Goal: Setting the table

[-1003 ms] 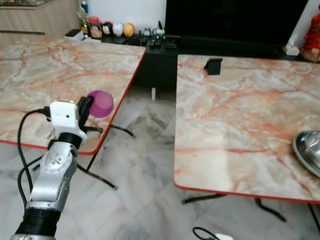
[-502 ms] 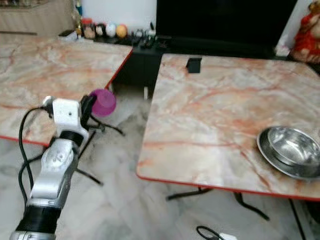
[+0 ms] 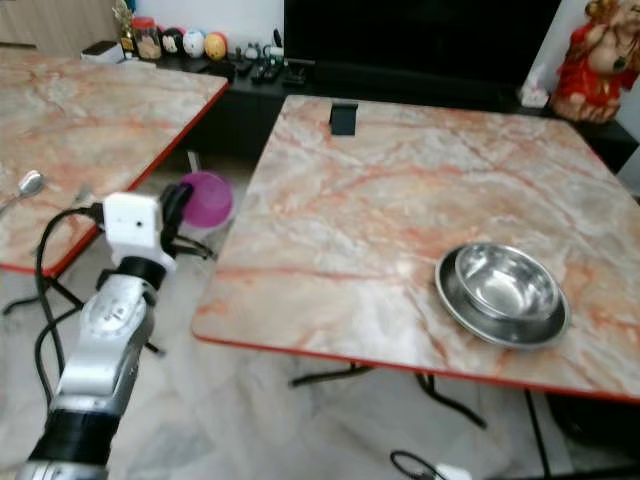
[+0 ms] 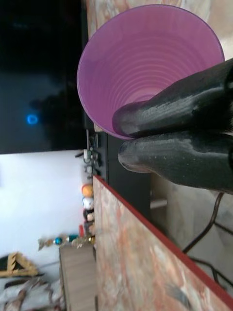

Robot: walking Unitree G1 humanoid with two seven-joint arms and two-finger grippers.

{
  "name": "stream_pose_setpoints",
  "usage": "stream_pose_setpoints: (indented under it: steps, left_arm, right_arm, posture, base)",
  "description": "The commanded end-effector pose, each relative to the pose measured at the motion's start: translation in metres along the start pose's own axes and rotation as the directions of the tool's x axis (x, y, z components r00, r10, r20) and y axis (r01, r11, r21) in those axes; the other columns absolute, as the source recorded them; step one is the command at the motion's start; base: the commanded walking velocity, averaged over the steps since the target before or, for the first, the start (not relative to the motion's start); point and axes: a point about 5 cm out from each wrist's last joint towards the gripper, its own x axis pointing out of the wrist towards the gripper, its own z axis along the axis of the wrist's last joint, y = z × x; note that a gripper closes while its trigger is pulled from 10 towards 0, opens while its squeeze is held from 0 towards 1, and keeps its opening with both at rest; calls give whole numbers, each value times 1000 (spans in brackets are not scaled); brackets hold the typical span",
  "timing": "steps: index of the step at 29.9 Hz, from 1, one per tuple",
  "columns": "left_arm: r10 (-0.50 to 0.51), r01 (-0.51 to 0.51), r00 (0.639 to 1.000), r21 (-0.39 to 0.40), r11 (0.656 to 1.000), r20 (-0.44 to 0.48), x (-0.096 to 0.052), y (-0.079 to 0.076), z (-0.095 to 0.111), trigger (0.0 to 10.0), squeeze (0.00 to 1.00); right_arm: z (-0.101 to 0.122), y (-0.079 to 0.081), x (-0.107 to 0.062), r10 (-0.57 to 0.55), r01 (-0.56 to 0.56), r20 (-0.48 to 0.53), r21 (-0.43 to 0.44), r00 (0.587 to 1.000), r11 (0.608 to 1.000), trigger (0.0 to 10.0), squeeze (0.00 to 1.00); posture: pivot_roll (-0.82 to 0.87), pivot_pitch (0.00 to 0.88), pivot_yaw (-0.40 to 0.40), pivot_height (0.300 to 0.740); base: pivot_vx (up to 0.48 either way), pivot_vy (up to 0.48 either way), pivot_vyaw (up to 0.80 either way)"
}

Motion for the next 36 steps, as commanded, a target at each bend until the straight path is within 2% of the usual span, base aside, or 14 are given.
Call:
stream_pose_setpoints:
  steps: [1,9,26,31,36]
  left_arm:
    - [-29,29,999,-14,999,29,3,-10,6,10000,0]
    - [-33,33,999,-13,999,27,3,-10,6,10000,0]
    - [-75,73,997,50,996,34,5,-1,6,10000,0]
    - [-96,95,995,44,994,21,6,-3,4,10000,0]
    - [-94,94,995,3,996,15,7,0,4,10000,0]
  right_arm:
    - [0,-10,-1,-27,27,3,2,1000,1000,10000,0]
    - [0,-10,-1,-28,28,3,1,1000,1000,10000,0]
    - [-1,-11,-1,-25,25,-2,-13,1000,1000,10000,0]
    - [-1,-11,-1,-24,24,-2,-16,1000,1000,10000,0]
    - [0,-11,-1,-26,26,0,-13,1000,1000,10000,0]
  posture:
    - [129,0,-57,711]
    - [129,0,-57,711]
    - [140,0,-63,711]
    - [138,0,-64,711]
    - [136,0,-62,711]
  base:
    - [0,-334,0]
    - [0,-332,0]
    - [0,-331,0]
    - [0,-197,0]
    - [0,0,0]
